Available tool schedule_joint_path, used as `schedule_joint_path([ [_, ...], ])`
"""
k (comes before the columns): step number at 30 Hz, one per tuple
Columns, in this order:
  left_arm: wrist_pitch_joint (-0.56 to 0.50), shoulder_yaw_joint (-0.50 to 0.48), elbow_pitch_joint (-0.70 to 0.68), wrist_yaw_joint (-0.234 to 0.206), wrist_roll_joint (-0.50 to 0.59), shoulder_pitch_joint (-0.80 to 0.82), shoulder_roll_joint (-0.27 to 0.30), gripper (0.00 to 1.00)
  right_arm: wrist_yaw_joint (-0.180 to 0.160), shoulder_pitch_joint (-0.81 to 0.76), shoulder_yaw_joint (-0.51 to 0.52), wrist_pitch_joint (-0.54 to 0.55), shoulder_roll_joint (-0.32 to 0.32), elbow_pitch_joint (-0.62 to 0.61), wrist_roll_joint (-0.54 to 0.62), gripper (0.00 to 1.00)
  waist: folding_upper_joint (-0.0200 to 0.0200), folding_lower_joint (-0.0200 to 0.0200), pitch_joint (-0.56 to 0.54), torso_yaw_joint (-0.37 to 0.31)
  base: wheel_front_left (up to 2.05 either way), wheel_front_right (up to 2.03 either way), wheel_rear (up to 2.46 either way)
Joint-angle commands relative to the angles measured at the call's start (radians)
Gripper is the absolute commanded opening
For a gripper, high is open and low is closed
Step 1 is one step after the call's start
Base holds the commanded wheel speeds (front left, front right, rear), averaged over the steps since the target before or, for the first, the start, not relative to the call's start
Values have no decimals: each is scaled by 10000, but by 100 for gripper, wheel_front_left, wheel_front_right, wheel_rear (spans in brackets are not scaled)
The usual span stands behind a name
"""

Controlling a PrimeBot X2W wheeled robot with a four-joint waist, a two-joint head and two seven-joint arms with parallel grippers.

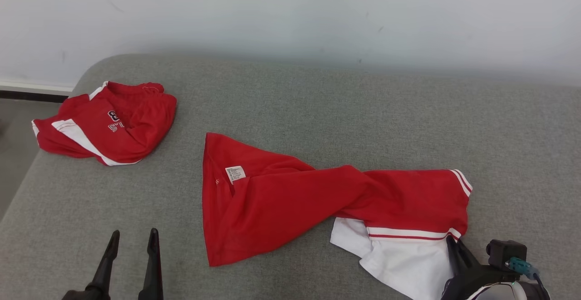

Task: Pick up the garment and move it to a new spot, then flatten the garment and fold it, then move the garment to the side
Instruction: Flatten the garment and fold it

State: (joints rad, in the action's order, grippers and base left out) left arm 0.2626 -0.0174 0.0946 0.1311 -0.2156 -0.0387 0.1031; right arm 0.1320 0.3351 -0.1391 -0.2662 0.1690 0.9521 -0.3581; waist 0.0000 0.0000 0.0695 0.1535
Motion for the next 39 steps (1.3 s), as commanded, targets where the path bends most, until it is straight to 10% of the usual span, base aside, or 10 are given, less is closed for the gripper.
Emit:
schedule_joint_path([
  [1,33,-84,-13,-9,-1,31,47,100,-28,-46,-88,69,68,168,-104,0,0,0,-15,-57,0,0,0],
  [27,33,156,249,-8,-55,-389,-199,100,-26,-4535,1118,1239,897,-6478,-386,0,0,0,-483,-1352,0,0,0],
  [28,33,160,254,-8,-57,-397,-199,100,-26,-4630,1216,1268,909,-6617,-257,39,0,0,-491,-1357,0,0,0],
  [29,33,177,275,-8,-58,-418,-202,100,-26,-4693,1276,1272,868,-6744,-202,100,0,0,-513,-1363,0,0,0],
  [39,33,171,280,-8,-61,-465,-96,100,-26,-4667,1672,585,605,-7851,529,100,0,0,-712,-1335,0,0,0],
])
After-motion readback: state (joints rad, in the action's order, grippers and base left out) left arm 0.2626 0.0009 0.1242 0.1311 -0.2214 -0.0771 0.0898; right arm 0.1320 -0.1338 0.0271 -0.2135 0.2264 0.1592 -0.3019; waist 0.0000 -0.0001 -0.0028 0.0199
